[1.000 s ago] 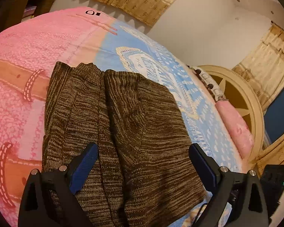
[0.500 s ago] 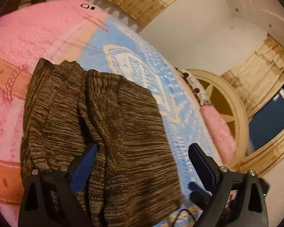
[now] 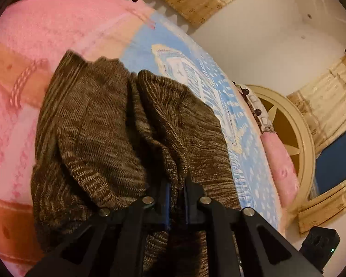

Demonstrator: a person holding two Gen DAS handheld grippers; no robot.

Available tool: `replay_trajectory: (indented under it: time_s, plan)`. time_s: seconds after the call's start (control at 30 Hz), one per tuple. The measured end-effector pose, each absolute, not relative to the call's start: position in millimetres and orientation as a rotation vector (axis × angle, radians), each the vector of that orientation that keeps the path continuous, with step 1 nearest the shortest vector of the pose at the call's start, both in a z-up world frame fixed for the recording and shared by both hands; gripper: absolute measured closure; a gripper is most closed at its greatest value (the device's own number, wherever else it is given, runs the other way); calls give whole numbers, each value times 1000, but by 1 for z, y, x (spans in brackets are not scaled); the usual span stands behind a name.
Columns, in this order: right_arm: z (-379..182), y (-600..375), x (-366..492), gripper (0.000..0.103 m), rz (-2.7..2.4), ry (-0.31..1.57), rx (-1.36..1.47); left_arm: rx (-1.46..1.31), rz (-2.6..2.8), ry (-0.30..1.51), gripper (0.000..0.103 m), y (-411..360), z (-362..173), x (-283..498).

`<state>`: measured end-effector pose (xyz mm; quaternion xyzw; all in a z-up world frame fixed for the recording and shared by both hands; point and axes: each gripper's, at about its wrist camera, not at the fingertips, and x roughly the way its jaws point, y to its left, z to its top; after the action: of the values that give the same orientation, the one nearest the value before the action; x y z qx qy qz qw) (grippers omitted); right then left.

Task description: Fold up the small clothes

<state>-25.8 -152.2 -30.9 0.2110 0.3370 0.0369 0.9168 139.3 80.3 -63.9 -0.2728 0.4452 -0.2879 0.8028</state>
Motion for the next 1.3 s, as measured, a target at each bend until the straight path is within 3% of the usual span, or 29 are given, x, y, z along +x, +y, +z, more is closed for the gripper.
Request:
replay_trajectory:
  time_s: [0.53, 0.77, 1.0, 1.07, 1.1, 1.13, 1.3]
  plan:
    - [-21, -153, -24, 26, 55, 681, 413, -365, -508, 777, 96, 119, -11, 123]
    - [-34, -141, -14, 26, 84, 745, 414, -324, -427, 848, 95, 129, -57, 132]
    - [4, -128, 11, 26, 137, 669, 326, -379, -432, 834, 94, 139, -61, 132]
    - [12, -114, 30, 50, 207, 663, 282, -342, -427, 822, 93, 137, -58, 127]
    - [13, -102, 50, 74, 268, 693, 246, -333, -421, 822, 92, 138, -57, 126]
    - [10, -91, 65, 84, 294, 725, 223, -338, -417, 827, 92, 139, -57, 128]
    - [-5, -8, 148, 81, 431, 854, 127, -434, -435, 854, 90, 149, -63, 140]
